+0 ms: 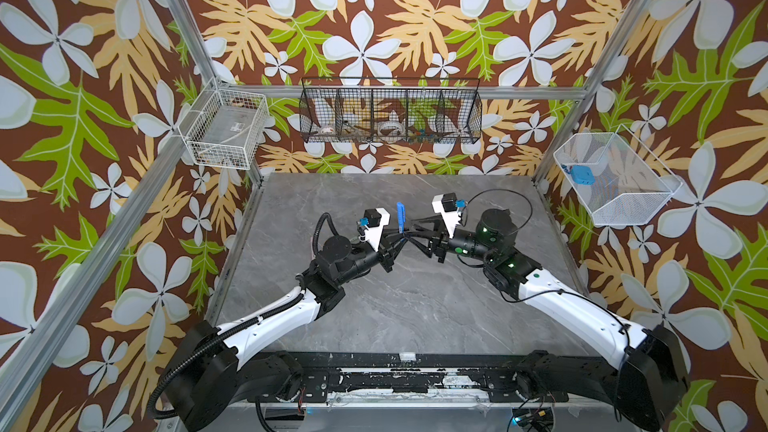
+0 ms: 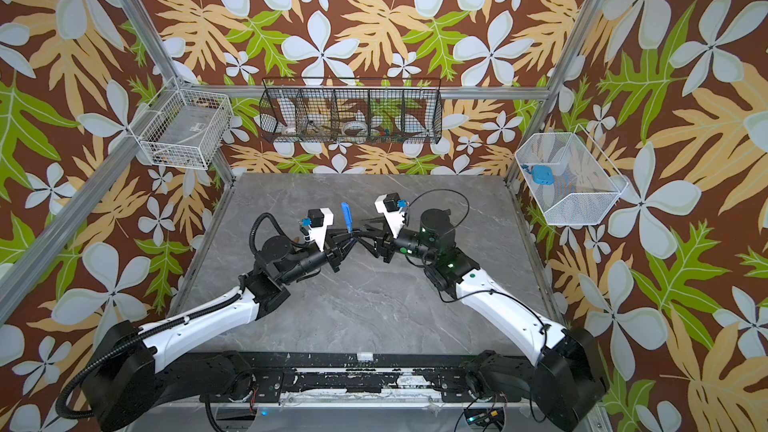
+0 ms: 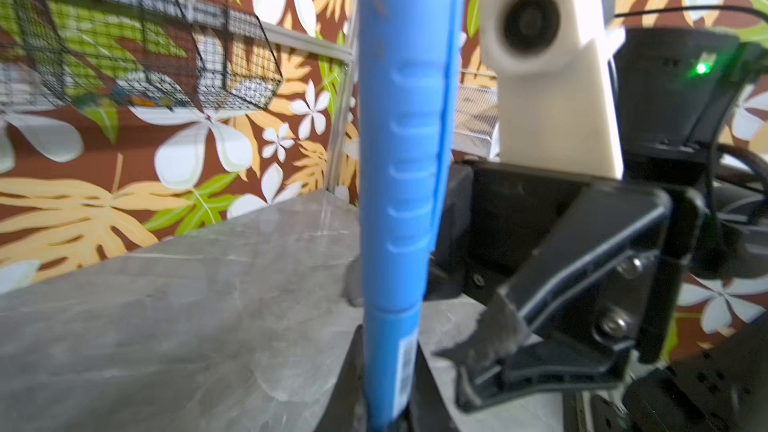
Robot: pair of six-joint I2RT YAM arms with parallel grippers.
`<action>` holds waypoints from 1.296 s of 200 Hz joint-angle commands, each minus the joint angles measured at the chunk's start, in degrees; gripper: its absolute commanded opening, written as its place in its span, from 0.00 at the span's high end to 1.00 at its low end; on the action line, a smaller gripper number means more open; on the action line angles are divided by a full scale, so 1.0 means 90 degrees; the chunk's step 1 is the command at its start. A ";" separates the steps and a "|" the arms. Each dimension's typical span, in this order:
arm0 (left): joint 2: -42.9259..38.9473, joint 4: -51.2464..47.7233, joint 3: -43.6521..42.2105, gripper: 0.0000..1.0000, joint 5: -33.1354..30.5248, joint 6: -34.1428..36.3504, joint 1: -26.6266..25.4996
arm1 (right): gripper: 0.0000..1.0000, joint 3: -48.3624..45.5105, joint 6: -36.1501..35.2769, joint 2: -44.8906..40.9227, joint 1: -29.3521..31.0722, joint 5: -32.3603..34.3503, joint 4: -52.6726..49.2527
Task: Insert the pens into the pen caps
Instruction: 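Open the right gripper and withdraw it while the left arm lowers the pen, then lower the capped blue pen beside the orange pen and open the left gripper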
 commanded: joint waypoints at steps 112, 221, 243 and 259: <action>0.1215 -0.4681 0.0310 1.00 -0.1985 -0.0564 0.1789 | 0.38 -0.0604 0.0120 -0.0055 -0.0608 0.1218 -0.0174; 0.3512 -0.6109 0.1688 1.00 -0.2676 -0.0094 0.1908 | 0.38 -0.1107 0.0391 -0.0005 -0.0621 0.1190 0.0180; 0.3383 -0.6096 0.1531 1.00 -0.2739 -0.0122 0.1970 | 0.38 -0.1057 0.0377 0.0033 -0.0631 0.1185 0.0163; 0.3305 -0.6085 0.1433 1.00 -0.2769 -0.0137 0.2033 | 0.38 -0.0987 0.0394 0.0126 -0.0630 0.1141 0.0177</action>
